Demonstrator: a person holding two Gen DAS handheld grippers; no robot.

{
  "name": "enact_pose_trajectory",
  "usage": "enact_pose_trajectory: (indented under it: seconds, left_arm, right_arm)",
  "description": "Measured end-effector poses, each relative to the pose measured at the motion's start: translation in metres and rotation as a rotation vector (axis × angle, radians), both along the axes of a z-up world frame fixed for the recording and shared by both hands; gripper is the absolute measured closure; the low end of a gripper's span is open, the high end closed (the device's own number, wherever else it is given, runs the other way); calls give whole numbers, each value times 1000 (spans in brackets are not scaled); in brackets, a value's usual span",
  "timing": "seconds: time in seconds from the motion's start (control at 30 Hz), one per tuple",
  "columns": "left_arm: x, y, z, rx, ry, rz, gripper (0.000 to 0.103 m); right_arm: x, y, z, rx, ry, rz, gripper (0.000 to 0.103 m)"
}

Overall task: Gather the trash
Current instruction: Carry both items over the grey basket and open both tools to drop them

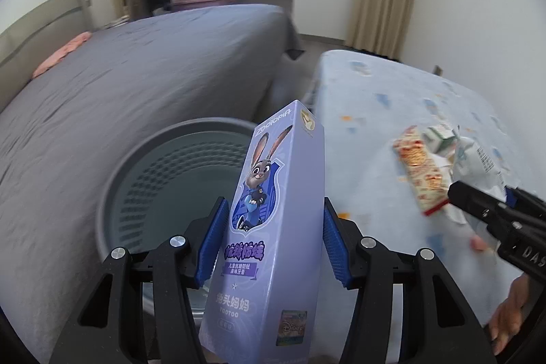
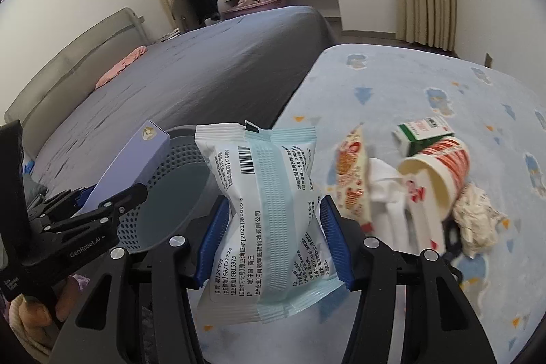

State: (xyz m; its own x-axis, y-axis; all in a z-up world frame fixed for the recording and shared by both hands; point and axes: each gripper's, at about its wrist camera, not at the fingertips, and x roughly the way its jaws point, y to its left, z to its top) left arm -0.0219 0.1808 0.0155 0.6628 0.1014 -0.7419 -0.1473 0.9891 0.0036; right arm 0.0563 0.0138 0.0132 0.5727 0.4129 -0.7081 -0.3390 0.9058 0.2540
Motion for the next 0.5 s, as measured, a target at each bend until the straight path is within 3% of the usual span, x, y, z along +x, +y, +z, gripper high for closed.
enact_pose_trajectory:
  seconds: [0.27,0.5]
  left_arm:
    - [-6,53,-22,2,42,131,50]
    - [0,78,-34,17,70,190,50]
  right_arm:
    - [25,80,-12,19,49,138,49]
    - [38,118,-20,-7,59,199,49]
